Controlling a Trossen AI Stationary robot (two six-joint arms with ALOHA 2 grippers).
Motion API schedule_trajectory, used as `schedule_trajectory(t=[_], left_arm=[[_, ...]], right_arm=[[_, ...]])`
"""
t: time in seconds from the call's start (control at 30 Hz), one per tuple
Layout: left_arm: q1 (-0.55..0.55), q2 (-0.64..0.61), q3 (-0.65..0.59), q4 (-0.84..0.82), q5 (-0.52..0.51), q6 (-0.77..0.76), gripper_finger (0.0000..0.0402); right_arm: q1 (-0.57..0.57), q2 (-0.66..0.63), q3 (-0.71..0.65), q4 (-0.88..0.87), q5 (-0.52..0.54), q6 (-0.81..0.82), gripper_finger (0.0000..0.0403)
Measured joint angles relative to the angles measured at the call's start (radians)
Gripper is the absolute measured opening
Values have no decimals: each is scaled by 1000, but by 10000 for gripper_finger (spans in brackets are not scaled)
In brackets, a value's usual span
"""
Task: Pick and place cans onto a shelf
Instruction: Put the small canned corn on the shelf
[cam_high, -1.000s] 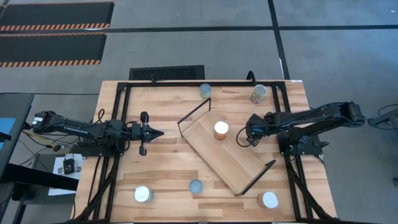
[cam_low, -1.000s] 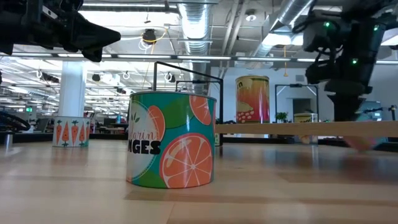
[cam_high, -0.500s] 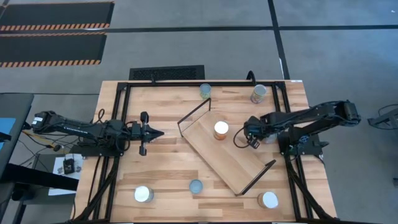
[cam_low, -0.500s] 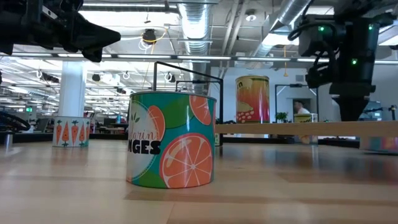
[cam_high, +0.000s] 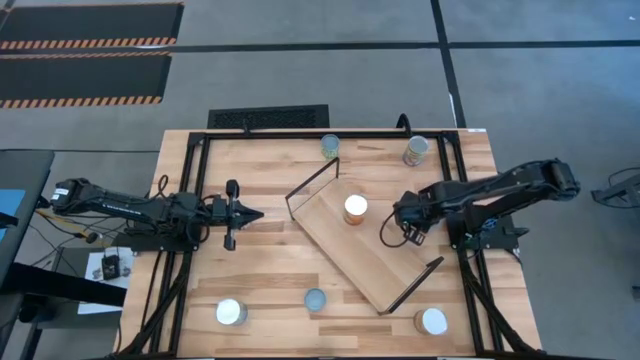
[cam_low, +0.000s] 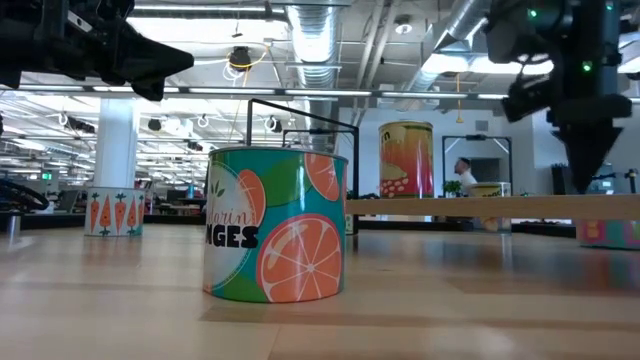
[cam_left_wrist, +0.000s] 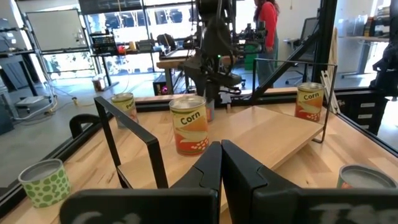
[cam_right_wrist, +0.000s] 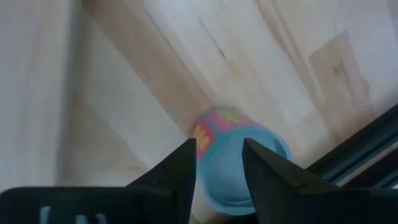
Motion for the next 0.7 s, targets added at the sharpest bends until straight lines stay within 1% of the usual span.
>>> schedule_trajectory(t=[0.13, 0.27, 0.53, 0.7], left_arm=[[0, 0, 0, 0, 0, 0, 0], [0, 0, 0, 0, 0, 0, 0], [0, 0, 0, 1, 0, -5, 0], [0, 0, 0, 1, 0, -7, 0]], right_arm=[[2, 0, -48, 25, 0, 31, 172], [1, 0, -77, 52, 0, 44, 169], [1, 0, -80, 65, -10, 60, 147], [2, -1, -80, 119, -52, 60, 114]])
